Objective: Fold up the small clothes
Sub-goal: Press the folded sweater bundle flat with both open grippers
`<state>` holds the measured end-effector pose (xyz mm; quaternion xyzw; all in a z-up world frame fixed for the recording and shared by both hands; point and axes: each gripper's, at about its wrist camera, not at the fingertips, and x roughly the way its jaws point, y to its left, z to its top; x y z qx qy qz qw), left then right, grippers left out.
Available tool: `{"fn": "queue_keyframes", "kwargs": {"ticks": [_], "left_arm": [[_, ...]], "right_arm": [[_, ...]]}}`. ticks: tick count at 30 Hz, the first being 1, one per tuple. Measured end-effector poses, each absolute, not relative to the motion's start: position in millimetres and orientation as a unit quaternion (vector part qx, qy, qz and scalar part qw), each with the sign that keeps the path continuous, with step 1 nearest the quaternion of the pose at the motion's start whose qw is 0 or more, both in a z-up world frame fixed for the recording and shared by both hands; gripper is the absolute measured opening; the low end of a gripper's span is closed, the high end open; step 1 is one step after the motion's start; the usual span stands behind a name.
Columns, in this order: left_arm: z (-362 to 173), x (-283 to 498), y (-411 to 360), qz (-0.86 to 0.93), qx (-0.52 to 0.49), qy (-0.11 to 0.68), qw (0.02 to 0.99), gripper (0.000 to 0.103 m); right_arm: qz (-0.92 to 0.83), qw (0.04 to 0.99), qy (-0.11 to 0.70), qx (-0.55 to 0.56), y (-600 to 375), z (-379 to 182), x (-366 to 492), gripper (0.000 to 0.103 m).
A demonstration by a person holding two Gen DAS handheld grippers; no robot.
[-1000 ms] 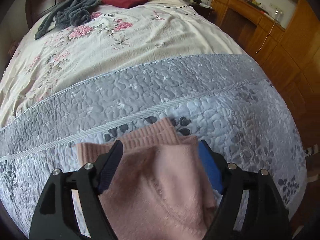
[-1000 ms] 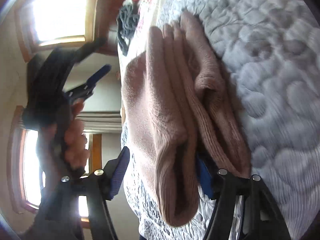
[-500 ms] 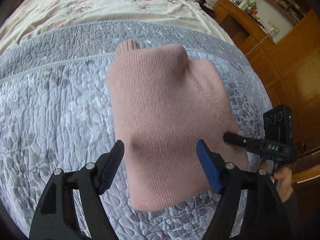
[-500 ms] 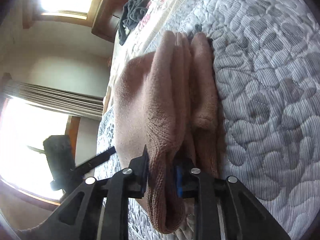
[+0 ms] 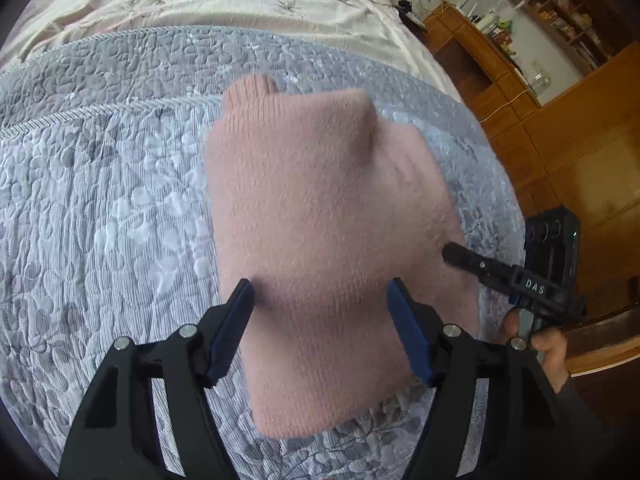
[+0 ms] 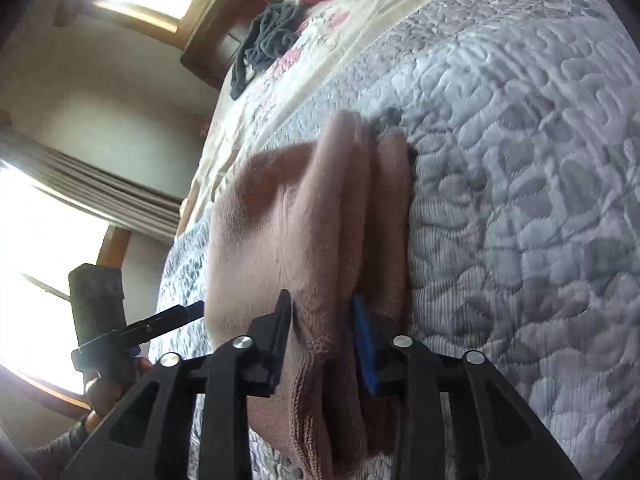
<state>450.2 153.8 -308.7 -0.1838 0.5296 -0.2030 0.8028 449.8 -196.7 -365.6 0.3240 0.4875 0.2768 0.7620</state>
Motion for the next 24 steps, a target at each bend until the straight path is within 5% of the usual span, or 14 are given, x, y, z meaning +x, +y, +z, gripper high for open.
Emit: {"fn": "queue_keyframes", "kwargs": {"ticks": [2, 7, 8, 9, 12, 16, 20, 24], "left_arm": [[-298, 462, 161, -0.204, -0.187, 0.514, 0.812, 0.066], [-308, 509, 165, -0.207, -0.211, 0.531, 0.794, 0.067], [-317, 517, 164, -0.207, -0.216, 0.546, 0.783, 0.067], [-325, 524, 162, -0.199, -0.211, 0.555, 0.78, 0.067], [-339, 536, 164, -0.191, -0.221, 0.554, 0.78, 0.067], [-361, 541, 164, -0.177, -0.248, 0.548, 0.779, 0.068], [-345, 539, 166, -0.17, -0.231, 0.543, 0.789, 0.062], [-312, 539, 160, -0.213, -0.21, 0.512, 0.805, 0.062]], "right_arm": [[0.258, 0.759, 0.479, 0.356, -209, -361, 469, 0.054], [0.26, 0.73, 0.528, 0.349, -187, -372, 541, 0.057], [0.276, 0.711, 0.548, 0.343, -174, -379, 550, 0.046], [0.285, 0.712, 0.56, 0.313, -160, -378, 557, 0.022], [0.265, 0.793, 0.495, 0.235, -153, -342, 549, 0.013], [0.227, 0.794, 0.515, 0.231, -161, -367, 554, 0.015], [0.248, 0.76, 0.536, 0.273, -175, -375, 556, 0.037], [0.245, 0.761, 0.518, 0.306, -195, -353, 558, 0.039]]}}
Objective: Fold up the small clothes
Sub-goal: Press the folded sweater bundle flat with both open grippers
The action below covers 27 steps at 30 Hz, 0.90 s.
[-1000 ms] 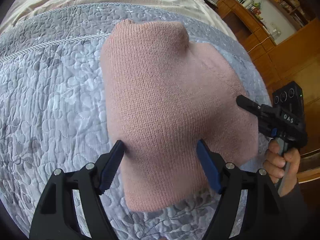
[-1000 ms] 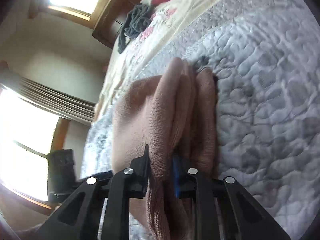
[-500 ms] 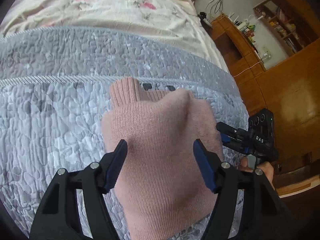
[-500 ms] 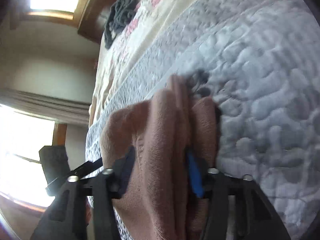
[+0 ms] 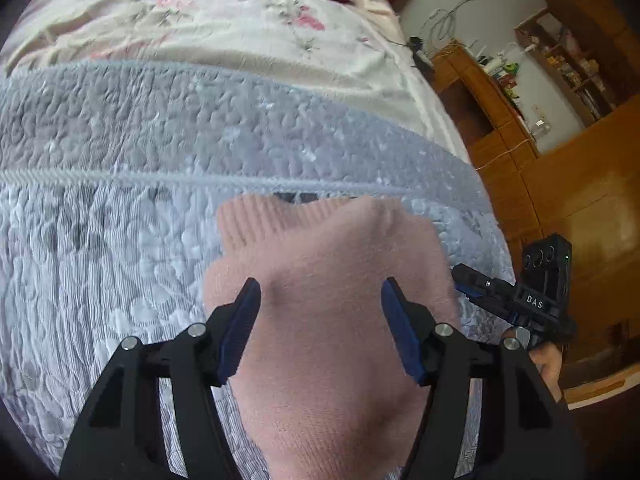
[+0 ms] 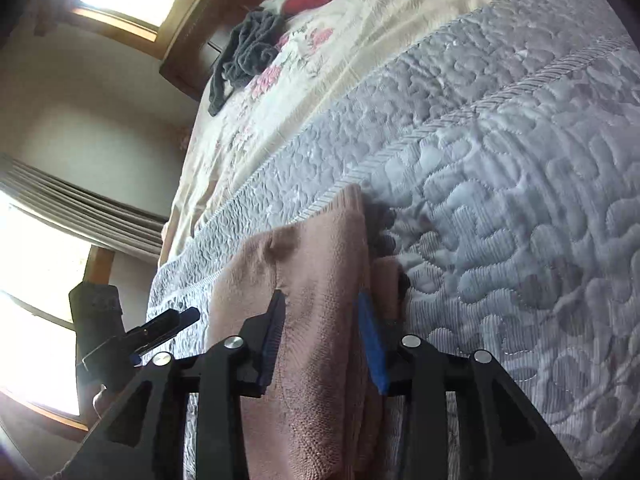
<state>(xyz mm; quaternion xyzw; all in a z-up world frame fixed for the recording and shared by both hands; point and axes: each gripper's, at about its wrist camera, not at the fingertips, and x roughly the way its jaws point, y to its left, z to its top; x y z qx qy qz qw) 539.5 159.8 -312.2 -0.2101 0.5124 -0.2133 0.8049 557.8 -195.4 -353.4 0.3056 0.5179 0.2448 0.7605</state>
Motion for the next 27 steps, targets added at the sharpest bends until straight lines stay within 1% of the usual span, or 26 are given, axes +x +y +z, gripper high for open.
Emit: {"fn": "queue_keyframes", "kwargs": {"ticks": [1, 2, 3, 4, 5, 7, 8, 9, 10, 11, 12, 13, 14, 15, 16, 18, 19, 20, 21, 22, 24, 25, 26, 27], "left_arm": [[-312, 543, 155, -0.218, -0.203, 0.518, 0.802, 0.063], [-316, 546, 151, -0.217, -0.194, 0.529, 0.797, 0.063], [-323, 549, 147, -0.213, -0.187, 0.544, 0.79, 0.063], [-331, 551, 144, -0.209, -0.178, 0.56, 0.782, 0.064], [-340, 551, 143, -0.202, -0.166, 0.571, 0.778, 0.064], [-350, 550, 140, -0.199, -0.144, 0.58, 0.777, 0.07], [-353, 551, 139, -0.199, -0.135, 0.58, 0.778, 0.072], [-354, 551, 136, -0.198, -0.127, 0.582, 0.779, 0.074], [-355, 552, 133, -0.196, -0.115, 0.584, 0.779, 0.075], [-353, 552, 129, -0.195, -0.101, 0.586, 0.78, 0.075], [-350, 552, 126, -0.193, -0.092, 0.59, 0.778, 0.073], [-344, 551, 126, -0.194, -0.09, 0.592, 0.777, 0.066], [-336, 550, 129, -0.201, -0.096, 0.59, 0.776, 0.062], [-326, 546, 131, -0.218, -0.109, 0.583, 0.775, 0.055], [-316, 540, 134, -0.238, -0.119, 0.577, 0.772, 0.053], [-311, 524, 134, -0.259, -0.115, 0.576, 0.767, 0.054], [-322, 519, 132, -0.254, -0.103, 0.592, 0.757, 0.055], [-338, 515, 130, -0.238, -0.085, 0.611, 0.75, 0.053], [-350, 512, 133, -0.227, -0.08, 0.62, 0.747, 0.057], [-353, 511, 138, -0.225, -0.094, 0.622, 0.744, 0.057], [-340, 510, 145, -0.224, -0.116, 0.607, 0.754, 0.055], [-331, 507, 148, -0.232, -0.125, 0.593, 0.761, 0.055], [-322, 504, 150, -0.246, -0.134, 0.58, 0.765, 0.055], [-315, 502, 150, -0.255, -0.138, 0.568, 0.77, 0.057]], "right_arm": [[0.239, 0.75, 0.534, 0.308, -197, -356, 559, 0.039], [0.24, 0.737, 0.547, 0.316, -200, -359, 555, 0.042], [0.244, 0.722, 0.558, 0.328, -204, -363, 544, 0.051], [0.252, 0.708, 0.565, 0.342, -208, -367, 528, 0.055], [0.261, 0.696, 0.568, 0.353, -211, -373, 510, 0.063], [0.263, 0.683, 0.582, 0.354, -212, -387, 477, 0.064], [0.263, 0.676, 0.589, 0.355, -211, -394, 463, 0.064], [0.272, 0.665, 0.594, 0.362, -208, -400, 453, 0.062], [0.281, 0.653, 0.601, 0.365, -203, -405, 447, 0.055], [0.282, 0.651, 0.608, 0.357, -199, -406, 443, 0.023], [0.276, 0.657, 0.606, 0.354, -196, -402, 441, 0.015], [0.276, 0.655, 0.604, 0.361, -194, -396, 437, 0.014], [0.28, 0.655, 0.596, 0.371, -192, -387, 434, 0.013], [0.284, 0.654, 0.59, 0.38, -191, -377, 428, 0.013], [0.289, 0.653, 0.582, 0.388, -188, -370, 426, 0.012], [0.289, 0.633, 0.576, 0.428, -190, -376, 416, 0.012], [0.279, 0.622, 0.584, 0.44, -190, -390, 414, 0.012], [0.263, 0.613, 0.601, 0.44, -190, -409, 414, 0.013], [0.24, 0.609, 0.615, 0.439, -193, -428, 413, 0.012], [0.245, 0.607, 0.61, 0.447, -194, -434, 413, 0.013], [0.268, 0.626, 0.586, 0.439, -194, -416, 410, 0.028], [0.274, 0.64, 0.577, 0.427, -194, -404, 408, 0.033], [0.267, 0.661, 0.572, 0.407, -196, -391, 407, 0.037], [0.243, 0.698, 0.561, 0.373, -200, -376, 406, 0.037]]}}
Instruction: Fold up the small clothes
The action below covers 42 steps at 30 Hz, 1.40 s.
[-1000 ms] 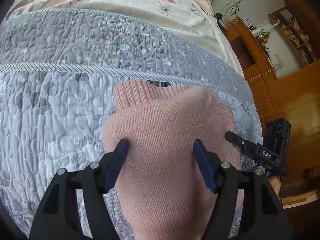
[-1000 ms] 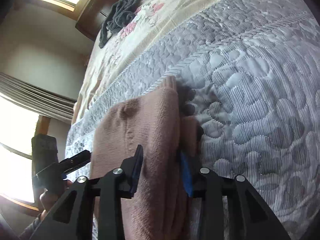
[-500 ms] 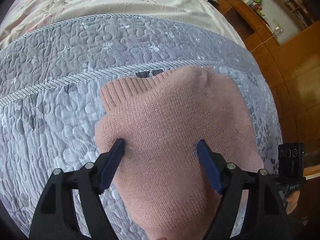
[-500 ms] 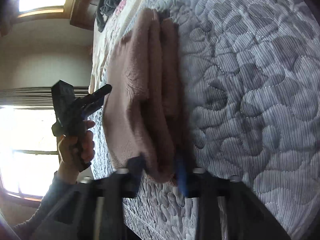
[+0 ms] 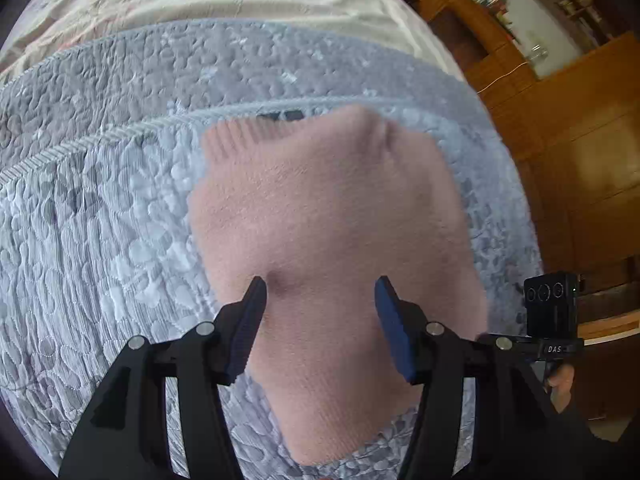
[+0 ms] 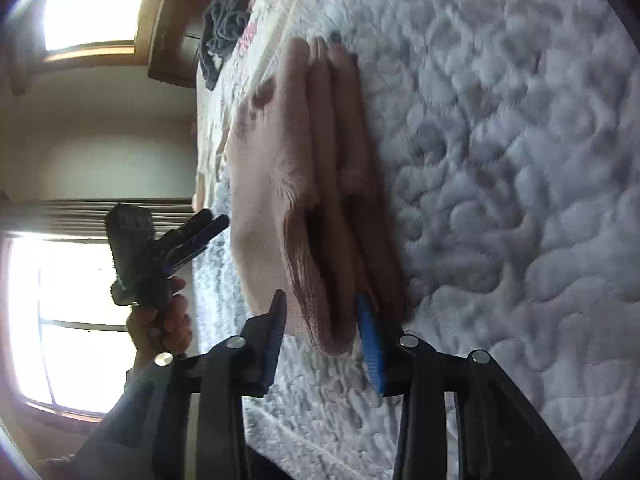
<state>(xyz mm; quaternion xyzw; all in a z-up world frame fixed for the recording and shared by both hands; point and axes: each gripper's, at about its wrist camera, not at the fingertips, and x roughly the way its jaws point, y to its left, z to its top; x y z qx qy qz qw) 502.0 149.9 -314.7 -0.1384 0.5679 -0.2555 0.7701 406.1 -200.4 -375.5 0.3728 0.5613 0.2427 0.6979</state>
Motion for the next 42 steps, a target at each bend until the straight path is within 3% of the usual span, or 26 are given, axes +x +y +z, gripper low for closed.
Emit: {"fn": "queue_keyframes", "kwargs": {"ticks": [3, 7, 8, 10, 11, 14, 17, 20, 22, 23, 25, 29, 31, 32, 34, 36, 38, 40, 42], "left_arm": [[-305, 502, 149, -0.265, -0.144, 0.543, 0.784, 0.059], [-336, 517, 146, -0.225, -0.149, 0.566, 0.779, 0.069], [-353, 519, 144, -0.205, -0.139, 0.588, 0.77, 0.069], [-361, 517, 146, -0.204, -0.144, 0.587, 0.77, 0.072], [-356, 516, 150, -0.21, -0.162, 0.582, 0.769, 0.07], [-333, 514, 168, -0.24, -0.205, 0.537, 0.782, 0.07], [-334, 527, 175, -0.24, -0.224, 0.525, 0.785, 0.07], [-354, 541, 166, -0.221, -0.215, 0.545, 0.779, 0.071], [-367, 547, 158, -0.205, -0.188, 0.554, 0.784, 0.074], [-366, 549, 156, -0.205, -0.181, 0.556, 0.785, 0.074], [-355, 553, 158, -0.217, -0.192, 0.552, 0.782, 0.072], [-331, 546, 170, -0.255, -0.222, 0.507, 0.793, 0.073], [-358, 547, 168, -0.221, -0.197, 0.556, 0.777, 0.071], [-369, 545, 169, -0.205, -0.185, 0.568, 0.775, 0.073], [-360, 534, 174, -0.21, -0.187, 0.557, 0.781, 0.068], [-338, 512, 176, -0.254, -0.199, 0.525, 0.787, 0.068], [-331, 486, 169, -0.289, -0.205, 0.512, 0.782, 0.068], [-343, 467, 158, -0.277, -0.172, 0.522, 0.788, 0.068], [-358, 465, 157, -0.236, -0.154, 0.533, 0.798, 0.068]], "right_arm": [[0.25, 0.757, 0.506, 0.329, -197, -333, 412, 0.037], [0.339, 0.729, 0.523, 0.283, -148, -343, 426, 0.037], [0.33, 0.733, 0.541, 0.249, -138, -358, 429, 0.032], [0.293, 0.732, 0.581, 0.201, -133, -388, 440, 0.007], [0.294, 0.729, 0.583, 0.206, -139, -390, 442, 0.0], [0.327, 0.729, 0.546, 0.252, -156, -357, 454, 0.013], [0.327, 0.751, 0.506, 0.27, -159, -335, 497, 0.016], [0.339, 0.738, 0.505, 0.292, -151, -351, 537, 0.016], [0.305, 0.731, 0.544, 0.277, -147, -381, 562, 0.01], [0.294, 0.726, 0.558, 0.273, -149, -394, 571, 0.0], [0.283, 0.721, 0.559, 0.295, -160, -394, 576, 0.0], [0.32, 0.715, 0.505, 0.362, -170, -367, 573, 0.011], [0.3, 0.718, 0.543, 0.316, -156, -384, 577, 0.014], [0.285, 0.722, 0.562, 0.287, -150, -396, 577, 0.0], [0.281, 0.732, 0.552, 0.283, -153, -389, 572, 0.0], [0.31, 0.738, 0.523, 0.292, -157, -361, 549, 0.017], [0.357, 0.727, 0.51, 0.289, -152, -343, 516, 0.017], [0.349, 0.729, 0.535, 0.248, -139, -356, 492, 0.016], [0.322, 0.724, 0.556, 0.251, -142, -386, 486, 0.0]]}}
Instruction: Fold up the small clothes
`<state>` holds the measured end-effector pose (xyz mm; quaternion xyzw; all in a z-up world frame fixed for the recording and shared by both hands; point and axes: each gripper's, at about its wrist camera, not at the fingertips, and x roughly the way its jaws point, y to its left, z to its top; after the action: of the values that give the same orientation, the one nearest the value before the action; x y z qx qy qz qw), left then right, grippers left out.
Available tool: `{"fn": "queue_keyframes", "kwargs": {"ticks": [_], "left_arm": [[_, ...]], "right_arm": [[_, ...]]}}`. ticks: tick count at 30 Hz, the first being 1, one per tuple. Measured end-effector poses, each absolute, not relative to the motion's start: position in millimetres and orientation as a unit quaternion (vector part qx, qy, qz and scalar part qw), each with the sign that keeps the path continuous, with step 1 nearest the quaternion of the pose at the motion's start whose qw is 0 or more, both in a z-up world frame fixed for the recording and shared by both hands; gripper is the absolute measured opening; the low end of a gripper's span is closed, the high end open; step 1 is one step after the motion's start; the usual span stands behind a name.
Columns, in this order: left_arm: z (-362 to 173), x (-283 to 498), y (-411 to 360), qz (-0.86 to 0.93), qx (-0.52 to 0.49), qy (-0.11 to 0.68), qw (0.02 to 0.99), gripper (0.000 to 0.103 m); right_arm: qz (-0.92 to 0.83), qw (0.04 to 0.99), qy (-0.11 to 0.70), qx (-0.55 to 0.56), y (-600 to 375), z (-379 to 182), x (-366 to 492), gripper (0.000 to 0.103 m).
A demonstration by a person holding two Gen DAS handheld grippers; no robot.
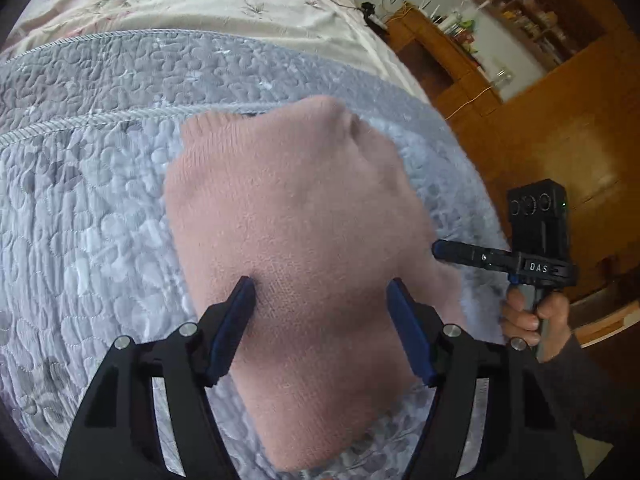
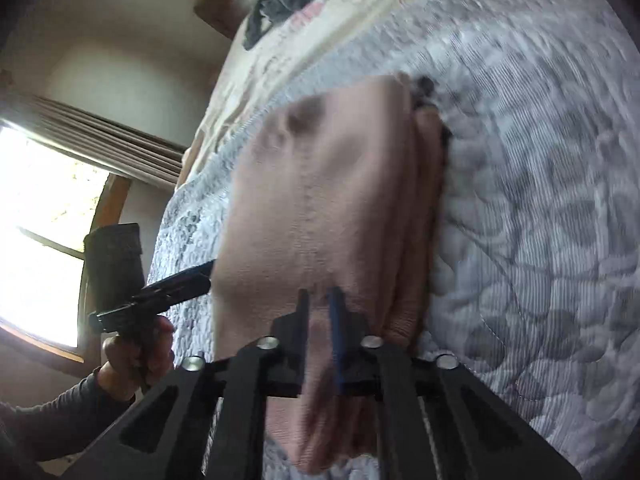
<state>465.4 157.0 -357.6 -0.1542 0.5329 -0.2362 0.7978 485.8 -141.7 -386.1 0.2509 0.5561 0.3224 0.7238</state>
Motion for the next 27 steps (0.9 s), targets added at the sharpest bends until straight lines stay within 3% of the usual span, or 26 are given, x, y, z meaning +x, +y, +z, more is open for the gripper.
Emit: {"fn": "queue_keyframes", "kwargs": {"ticks": [2, 3, 5, 8, 9, 11, 13, 15, 17, 23, 27], "left_arm": [[-356, 464, 164, -0.22, -0.176, 0.536, 0.796, 0.067], [-347, 459, 165, -0.222, -0.183, 0.529, 0.799, 0.067], [-329, 442, 166, -0.254, -0.199, 0.505, 0.8, 0.067], [-339, 415, 146, -0.269, -0.155, 0.529, 0.79, 0.067], [-354, 410, 138, -0.256, -0.126, 0.548, 0.786, 0.067], [-384, 403, 132, -0.237, -0.099, 0.587, 0.768, 0.067], [-374, 391, 138, -0.245, -0.109, 0.574, 0.774, 0.069], [-355, 381, 162, -0.265, -0.169, 0.552, 0.772, 0.078], [-344, 374, 194, -0.253, -0.219, 0.531, 0.779, 0.092], [-395, 387, 265, -0.232, -0.399, 0.559, 0.689, 0.092], [-427, 395, 253, -0.257, -0.426, 0.581, 0.643, 0.092]], "right_arm": [[0.305, 0.73, 0.548, 0.272, -152, -383, 482, 0.0], [0.305, 0.74, 0.536, 0.269, -153, -370, 477, 0.01], [0.33, 0.738, 0.521, 0.273, -158, -346, 453, 0.019], [0.35, 0.723, 0.548, 0.235, -145, -354, 425, 0.02], [0.333, 0.72, 0.569, 0.216, -143, -369, 420, 0.02], [0.312, 0.713, 0.589, 0.218, -147, -391, 422, 0.002], [0.326, 0.704, 0.588, 0.227, -154, -372, 424, 0.018], [0.336, 0.714, 0.559, 0.253, -168, -341, 435, 0.078], [0.328, 0.721, 0.542, 0.279, -185, -320, 462, 0.084], [0.323, 0.644, 0.586, 0.372, -202, -357, 546, 0.089], [0.31, 0.626, 0.631, 0.338, -167, -398, 587, 0.089]]}}
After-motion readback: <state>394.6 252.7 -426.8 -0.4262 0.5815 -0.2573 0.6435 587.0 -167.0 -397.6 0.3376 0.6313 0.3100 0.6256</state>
